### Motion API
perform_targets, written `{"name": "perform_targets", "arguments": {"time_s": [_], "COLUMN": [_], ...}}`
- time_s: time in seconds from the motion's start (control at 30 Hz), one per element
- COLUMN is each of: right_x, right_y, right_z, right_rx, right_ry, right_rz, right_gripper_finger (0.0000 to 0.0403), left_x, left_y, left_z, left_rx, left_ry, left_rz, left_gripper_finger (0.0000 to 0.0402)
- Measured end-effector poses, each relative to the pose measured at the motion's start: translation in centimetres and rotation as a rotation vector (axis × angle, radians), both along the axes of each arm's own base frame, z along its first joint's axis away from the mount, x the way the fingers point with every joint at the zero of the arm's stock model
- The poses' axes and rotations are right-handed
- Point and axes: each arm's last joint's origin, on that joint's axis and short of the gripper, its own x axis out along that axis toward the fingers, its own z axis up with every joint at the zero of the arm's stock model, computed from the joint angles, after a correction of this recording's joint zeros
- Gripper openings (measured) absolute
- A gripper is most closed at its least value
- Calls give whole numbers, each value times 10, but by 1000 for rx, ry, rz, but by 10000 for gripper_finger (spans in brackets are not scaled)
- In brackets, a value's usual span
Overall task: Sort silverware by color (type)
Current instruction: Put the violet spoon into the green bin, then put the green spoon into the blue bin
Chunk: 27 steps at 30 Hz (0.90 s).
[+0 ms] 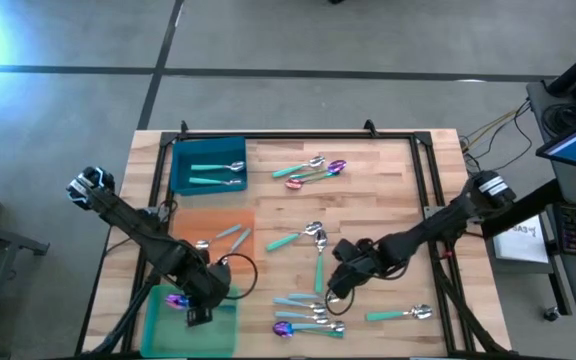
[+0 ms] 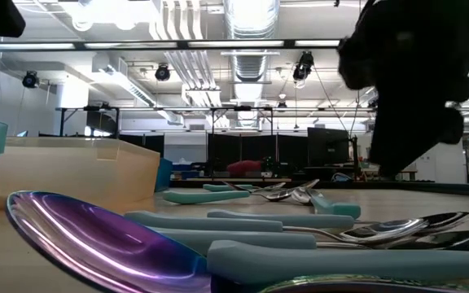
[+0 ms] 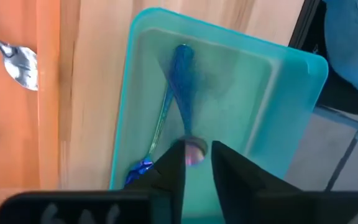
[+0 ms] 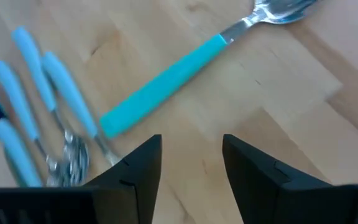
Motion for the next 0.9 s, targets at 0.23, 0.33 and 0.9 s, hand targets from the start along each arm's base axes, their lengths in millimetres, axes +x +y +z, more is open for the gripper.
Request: {"name": "perform_targets", "arguments": {"time_s": [0.23, 0.33, 0.9], "right_x": [27, 37, 60], "right_y": [3, 5, 4], "right_z": [-24, -26, -18], "right_rx": [0, 0, -130], "right_ry": [28, 28, -30], "right_rz": [-58, -60, -258], "right_gripper_finger": [169, 169, 168], "left_x": [-3, -4, -12], "left_y": [1, 2, 3], "left_z": [0, 0, 1], "left_rx": [29, 47, 82], "left_ry": [-6, -6, 5], "left_rz": [-75, -101, -185], "left_gripper_finger": [103, 109, 110]}}
